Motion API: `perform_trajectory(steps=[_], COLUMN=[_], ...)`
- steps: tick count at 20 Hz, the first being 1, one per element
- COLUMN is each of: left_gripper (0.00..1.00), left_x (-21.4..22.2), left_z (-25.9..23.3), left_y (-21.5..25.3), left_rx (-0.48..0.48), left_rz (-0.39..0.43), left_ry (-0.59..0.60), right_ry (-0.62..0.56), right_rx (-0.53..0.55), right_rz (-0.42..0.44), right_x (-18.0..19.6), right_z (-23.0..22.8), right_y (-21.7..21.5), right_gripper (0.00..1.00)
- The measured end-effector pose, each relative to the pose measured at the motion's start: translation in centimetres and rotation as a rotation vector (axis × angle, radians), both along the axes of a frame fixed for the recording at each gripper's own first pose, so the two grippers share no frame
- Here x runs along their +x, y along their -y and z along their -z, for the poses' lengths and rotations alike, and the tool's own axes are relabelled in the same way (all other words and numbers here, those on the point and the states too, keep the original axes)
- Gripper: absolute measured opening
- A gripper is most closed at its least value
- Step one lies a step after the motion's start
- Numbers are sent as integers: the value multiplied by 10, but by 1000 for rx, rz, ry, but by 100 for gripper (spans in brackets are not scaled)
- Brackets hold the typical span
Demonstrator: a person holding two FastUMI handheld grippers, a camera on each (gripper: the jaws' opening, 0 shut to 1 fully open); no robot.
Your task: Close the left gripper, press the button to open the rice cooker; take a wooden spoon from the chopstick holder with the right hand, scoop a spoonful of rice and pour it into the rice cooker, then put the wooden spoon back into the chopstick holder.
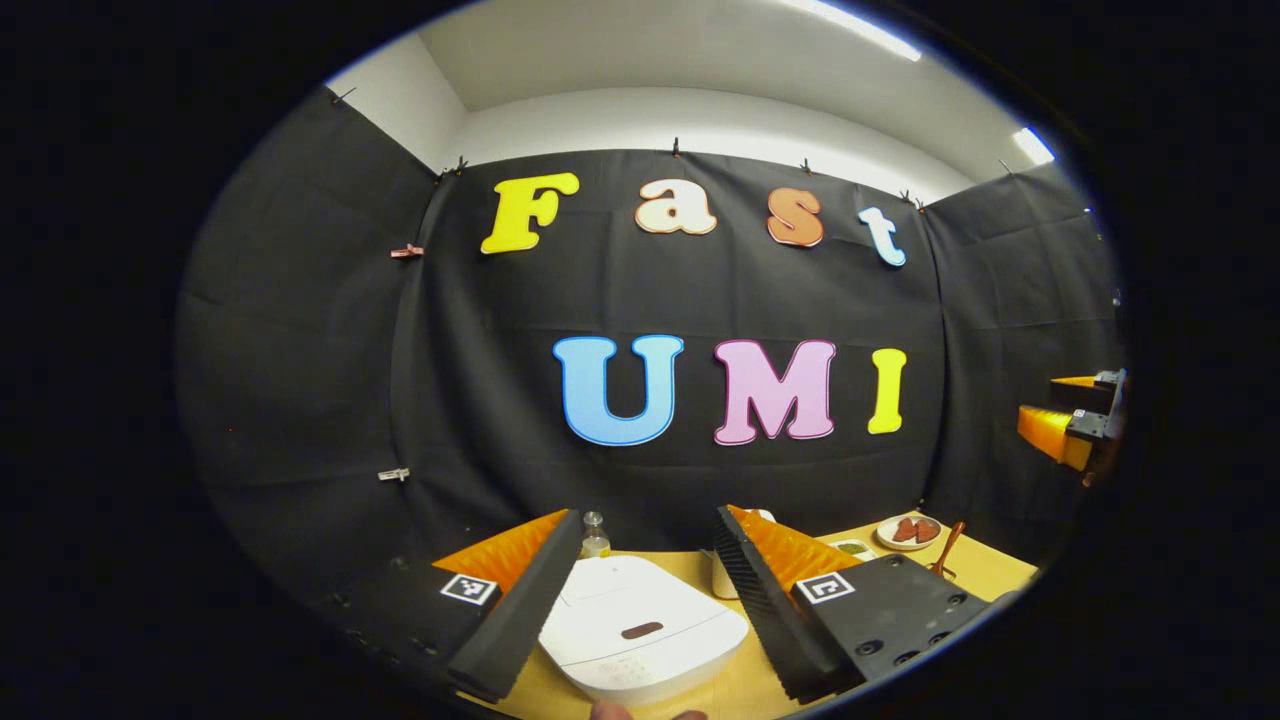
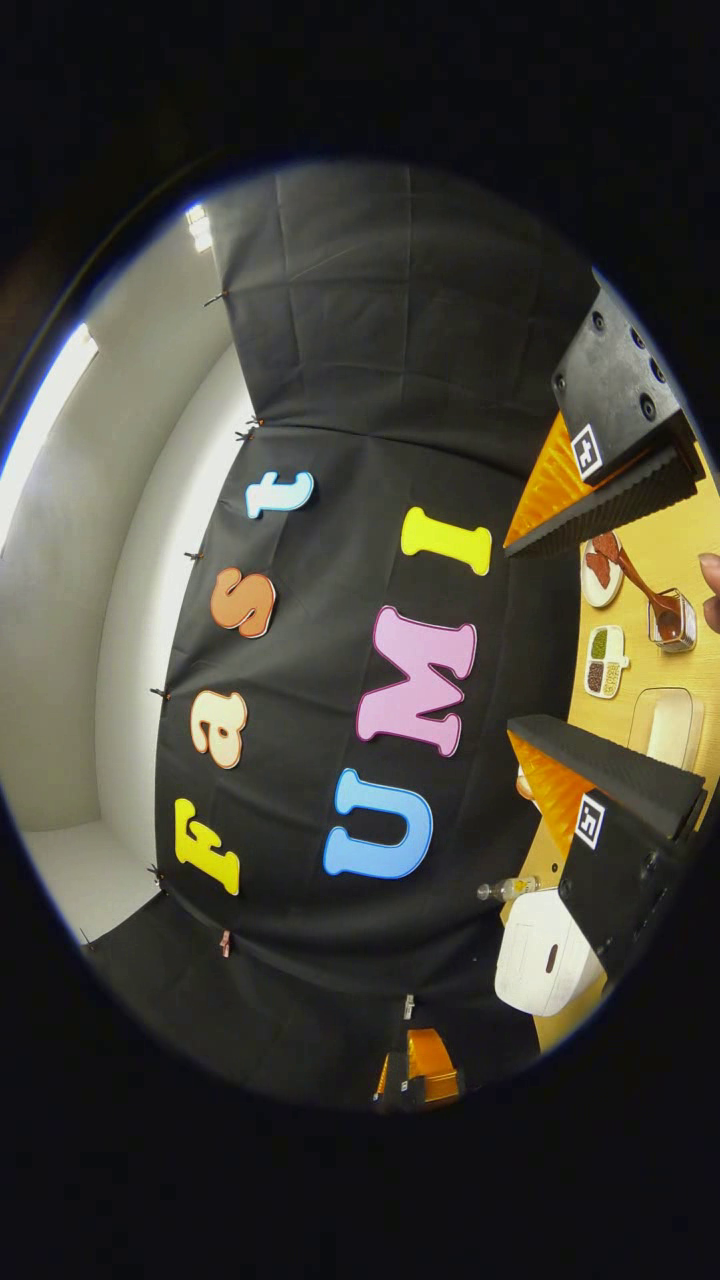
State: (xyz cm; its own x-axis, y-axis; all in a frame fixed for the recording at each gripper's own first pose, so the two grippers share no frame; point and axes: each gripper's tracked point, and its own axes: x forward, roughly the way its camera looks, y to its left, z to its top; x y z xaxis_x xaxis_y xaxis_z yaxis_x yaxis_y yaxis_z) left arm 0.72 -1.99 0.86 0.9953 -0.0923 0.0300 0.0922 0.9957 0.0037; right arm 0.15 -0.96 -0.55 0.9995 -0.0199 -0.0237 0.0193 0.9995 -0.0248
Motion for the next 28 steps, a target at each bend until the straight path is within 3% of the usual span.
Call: perform_trajectory(steps=[2, 6, 7, 10, 13, 14, 19, 28], left_gripper=[82, 17, 7, 7, 7, 7, 7, 7], left_x=[-1, -5, -4, -7, -7, -2, 44, 92], left_z=[-4, 3, 2, 28, 70, 83, 121, 206], left_y=[12, 11, 17, 33, 45, 41, 3, -3], left_rx=[4, 97, 97, 116, 125, 126, 218, 194], left_rz=[63, 98, 130, 303, 507, 541, 536, 616], left_ry=[22, -4, -10, -116, -308, -368, -531, -809], right_ry=[-5, -4, -8, -9, -17, -19, -26, -41], right_rx=[-1, -1, -7, -27, -27, -28, -33, -43], right_rz=[1, 8, 7, 20, 39, 47, 79, 144], right_x=[0, 1, 0, -4, -5, -7, -11, -15], right_z=[2, 1, 3, 3, 6, 6, 9, 17], right_y=[1, 0, 1, 7, 13, 16, 25, 47], right_gripper=[98, 98, 98, 97, 97, 97, 97, 97])
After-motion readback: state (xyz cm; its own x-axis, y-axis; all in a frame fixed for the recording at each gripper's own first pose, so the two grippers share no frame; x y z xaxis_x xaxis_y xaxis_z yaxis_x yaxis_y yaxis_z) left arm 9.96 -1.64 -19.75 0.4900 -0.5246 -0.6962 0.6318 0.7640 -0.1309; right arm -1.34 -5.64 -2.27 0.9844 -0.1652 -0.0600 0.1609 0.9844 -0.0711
